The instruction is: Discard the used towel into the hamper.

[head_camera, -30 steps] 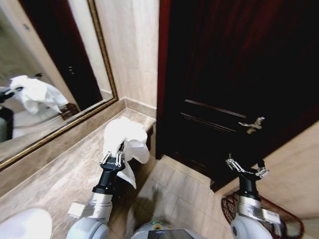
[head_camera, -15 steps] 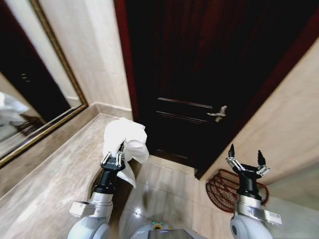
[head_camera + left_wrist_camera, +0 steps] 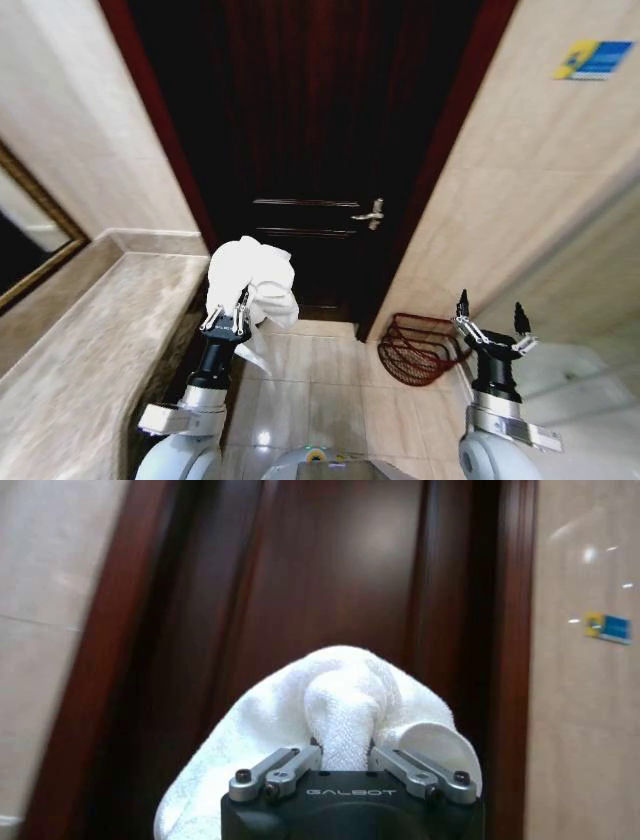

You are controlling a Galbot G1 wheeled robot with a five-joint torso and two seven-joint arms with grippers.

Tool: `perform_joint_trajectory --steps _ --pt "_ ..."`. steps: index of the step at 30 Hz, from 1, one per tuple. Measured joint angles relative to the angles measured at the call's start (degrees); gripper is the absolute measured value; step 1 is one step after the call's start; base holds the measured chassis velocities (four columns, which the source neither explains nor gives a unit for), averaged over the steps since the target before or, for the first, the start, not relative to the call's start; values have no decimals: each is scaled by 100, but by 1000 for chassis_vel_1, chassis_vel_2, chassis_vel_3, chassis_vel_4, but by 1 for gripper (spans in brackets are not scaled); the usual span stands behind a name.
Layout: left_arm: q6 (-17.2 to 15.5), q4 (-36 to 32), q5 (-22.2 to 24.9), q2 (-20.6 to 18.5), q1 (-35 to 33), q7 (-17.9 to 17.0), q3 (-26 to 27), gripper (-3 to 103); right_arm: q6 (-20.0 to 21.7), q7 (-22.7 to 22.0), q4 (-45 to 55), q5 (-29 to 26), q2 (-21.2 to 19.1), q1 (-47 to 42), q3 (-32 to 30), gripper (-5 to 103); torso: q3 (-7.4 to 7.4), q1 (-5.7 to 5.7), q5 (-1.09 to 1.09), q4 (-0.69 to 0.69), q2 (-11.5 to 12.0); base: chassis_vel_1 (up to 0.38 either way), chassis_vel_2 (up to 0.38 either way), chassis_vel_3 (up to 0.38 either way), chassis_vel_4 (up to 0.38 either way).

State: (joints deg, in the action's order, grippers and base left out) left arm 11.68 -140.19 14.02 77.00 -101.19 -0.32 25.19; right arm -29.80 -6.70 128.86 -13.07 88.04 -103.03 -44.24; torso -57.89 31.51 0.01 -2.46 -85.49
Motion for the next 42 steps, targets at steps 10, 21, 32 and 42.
perform_joint_trajectory --steps 10,21,32,42 --pt "-3 35 22 -6 24 10 -37 10 -4 -5 -38 72 2 -10 11 100 0 -1 -1 0 0 -120 -122 -127 -126" --pt "-9 86 45 -39 58 17 -73 10 -68 -18 -79 222 -23 54 21 100 0 0 0 1 0 -125 -126 -119 -127" --pt "-13 184 73 -43 106 55 -87 10 -8 67 -133 249 -7 22 37 100 0 -1 0 0 0 -130 -123 -120 -127" --pt "27 220 111 -34 129 93 -94 10 -17 98 -203 84 54 -79 85 100 0 -1 -1 1 0 -121 -125 -131 -123"
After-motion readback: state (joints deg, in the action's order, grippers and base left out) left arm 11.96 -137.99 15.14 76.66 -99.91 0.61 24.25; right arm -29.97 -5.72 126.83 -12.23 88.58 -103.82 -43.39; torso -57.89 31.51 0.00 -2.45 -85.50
